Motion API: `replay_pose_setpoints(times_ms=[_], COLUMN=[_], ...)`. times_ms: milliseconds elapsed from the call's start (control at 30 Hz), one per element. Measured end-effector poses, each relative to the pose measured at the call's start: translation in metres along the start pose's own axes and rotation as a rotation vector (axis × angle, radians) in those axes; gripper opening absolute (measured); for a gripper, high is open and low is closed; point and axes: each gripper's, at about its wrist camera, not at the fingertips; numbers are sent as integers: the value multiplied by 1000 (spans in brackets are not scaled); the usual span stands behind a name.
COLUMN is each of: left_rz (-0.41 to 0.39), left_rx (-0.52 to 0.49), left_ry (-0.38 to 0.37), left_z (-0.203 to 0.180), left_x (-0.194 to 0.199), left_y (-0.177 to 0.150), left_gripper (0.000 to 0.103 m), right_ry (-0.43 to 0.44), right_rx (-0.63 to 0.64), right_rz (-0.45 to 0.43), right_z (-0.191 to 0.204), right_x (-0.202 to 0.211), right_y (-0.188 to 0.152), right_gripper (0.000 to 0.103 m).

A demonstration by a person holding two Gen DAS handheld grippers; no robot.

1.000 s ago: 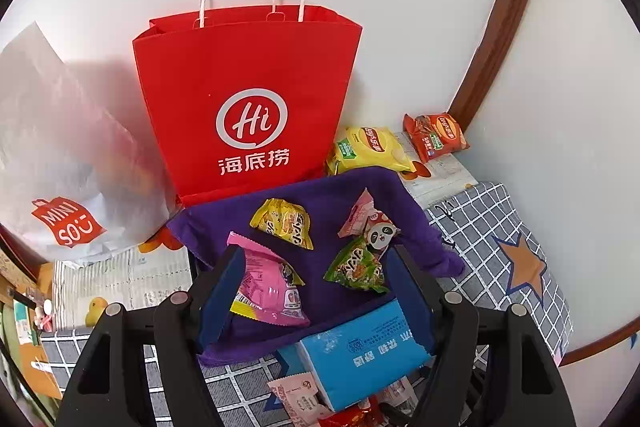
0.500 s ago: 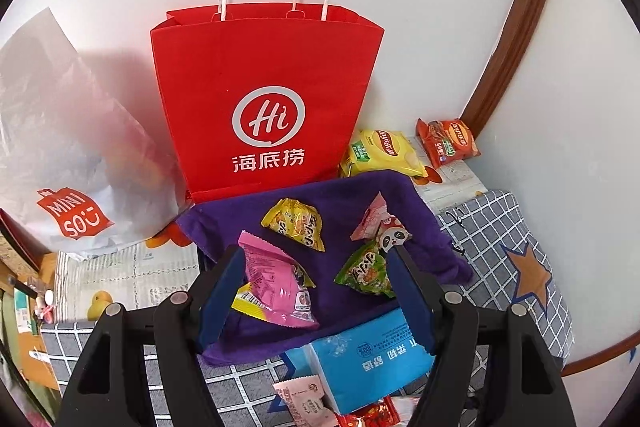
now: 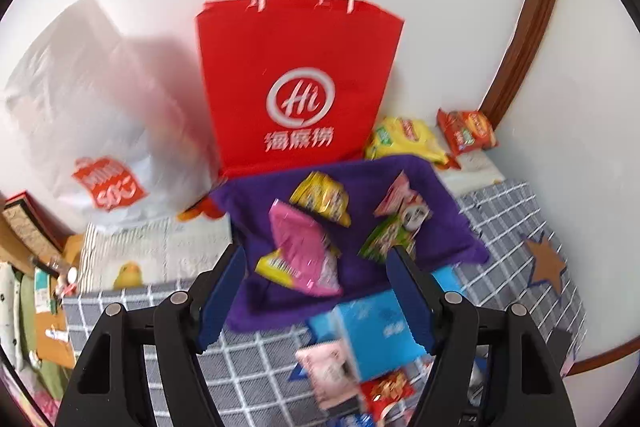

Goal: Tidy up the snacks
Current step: 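Grasp the white printed wrapper with the right tool while the left tool grasps the pink wrapper, then carry both wrappers up over the purple cloth with both tools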

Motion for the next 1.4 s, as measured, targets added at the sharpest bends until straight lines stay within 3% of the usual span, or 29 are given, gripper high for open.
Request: replay_pose_setpoints(times_ms=[67,167,467,767,900,967,1000,1133,1267,1400], left_rz=[30,68,205,243,229,222,221,235,242,234], left_rx=[16,33,114,149,147,132,132,68,52,8], left_ry=[0,-43,-83,-146,-159,-168,-165,-18,4,64], left_z=[5,7,8,3,0,0,1,3,1,-8], left_x=[-4,-12,-61,-99,-108,-104,-101,-90,-95,-102], left_y=[-19,-45,-112,-132,-134,-135,-135,-140,-144,-146], left_gripper=[71,71,69,66,45,41,40,42,55,57], right_ry=[-30,-5,3,-24,-17,-15,-12,-7,-19,-54], right_rx=[22,5,-31,-7,-6,-11,-15,-28,-35,-28], right_rz=[-20,-13,-45,-64,-60,-59,-59,-61,-59,-47], right_z=[5,2,-16,-33,-35,-36,-37,-39,-39,-39], right_x=[-1,-1,20,37,35,33,33,35,32,23], right_y=[0,2,-5,-11,-10,-10,-10,-10,-8,-8], right_gripper=[47,39,34,34,34,34,34,34,39,47])
Point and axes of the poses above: each gripper's, at about its wrist camera, not at the fingertips, and x roughly against the way its jaws point, z to its left, y to its top, and after that the axes turned 7 degrees about -x, right-handed
